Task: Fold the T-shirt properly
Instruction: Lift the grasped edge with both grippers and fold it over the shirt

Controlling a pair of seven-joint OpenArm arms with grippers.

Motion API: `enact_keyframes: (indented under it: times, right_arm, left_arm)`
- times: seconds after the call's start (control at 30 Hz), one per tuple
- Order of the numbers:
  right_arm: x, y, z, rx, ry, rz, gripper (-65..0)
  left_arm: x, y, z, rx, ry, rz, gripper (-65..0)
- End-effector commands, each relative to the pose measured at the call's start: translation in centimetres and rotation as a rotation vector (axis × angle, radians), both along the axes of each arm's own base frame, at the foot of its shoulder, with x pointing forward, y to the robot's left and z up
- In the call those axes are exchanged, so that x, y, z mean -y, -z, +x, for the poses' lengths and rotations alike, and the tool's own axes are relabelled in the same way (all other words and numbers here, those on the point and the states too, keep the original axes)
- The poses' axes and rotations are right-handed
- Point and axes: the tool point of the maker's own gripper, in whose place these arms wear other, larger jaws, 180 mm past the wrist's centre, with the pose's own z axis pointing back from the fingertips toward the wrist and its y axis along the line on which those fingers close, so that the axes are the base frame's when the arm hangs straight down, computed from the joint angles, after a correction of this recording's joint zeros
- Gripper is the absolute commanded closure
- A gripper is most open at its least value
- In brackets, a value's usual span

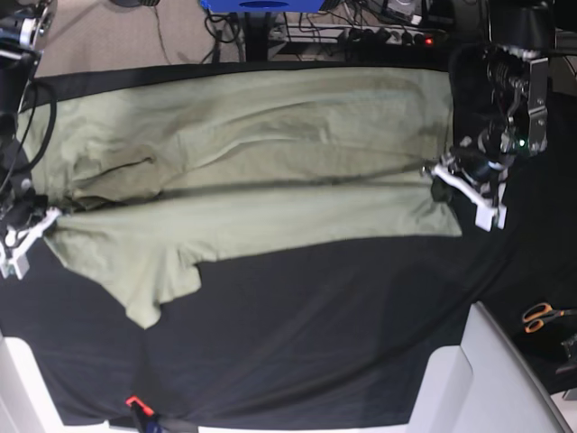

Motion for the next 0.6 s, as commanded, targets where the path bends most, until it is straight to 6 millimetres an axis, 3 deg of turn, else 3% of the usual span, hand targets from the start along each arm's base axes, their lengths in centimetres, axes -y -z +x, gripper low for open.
enact_keyframes:
  times: [0.0, 0.13, 0.17, 0.33, 0.4, 0.5, 0.57]
  right_arm:
    - [1.1, -1.5, 1.0, 0.043, 0.012, -0.023, 0.0]
    - [0.6, -0.6, 0.5, 0.018, 0.017, -0.004, -0.3]
    - [0.1, 0.0, 0.2, 0.004, 0.018, 0.008, -3.0]
    - [-0.2, 0.3, -0.3, -0.038, 0.016, 0.014, -33.6]
    - [-0.2, 0.3, -0.3, -0.038, 0.017, 0.016, -42.8]
    - [-0.3, 0.2, -0.1, -0.022, 0.041, 0.033, -43.8]
    - [0.4, -0.9, 0.7, 0.029, 0.085, 0.045, -44.4]
  left_arm:
    - [-0.5, -1.2, 0.8, 0.041, 0.0, 0.011, 0.0]
    - [-0.3, -0.7, 0.3, 0.026, 0.005, 0.01, 0.0]
    - [-0.2, -0.7, 0.3, 0.027, 0.005, 0.007, 0.0]
    - [-0.2, -0.9, 0.6, 0.037, 0.004, 0.006, 0.0]
    - [-0.3, -0.8, 0.4, 0.03, 0.005, 0.008, 0.0]
    - [-0.5, -0.8, 0.4, 0.033, -0.002, 0.011, 0.0]
    - [-0.6, -0.8, 0.4, 0.033, -0.001, 0.012, 0.0]
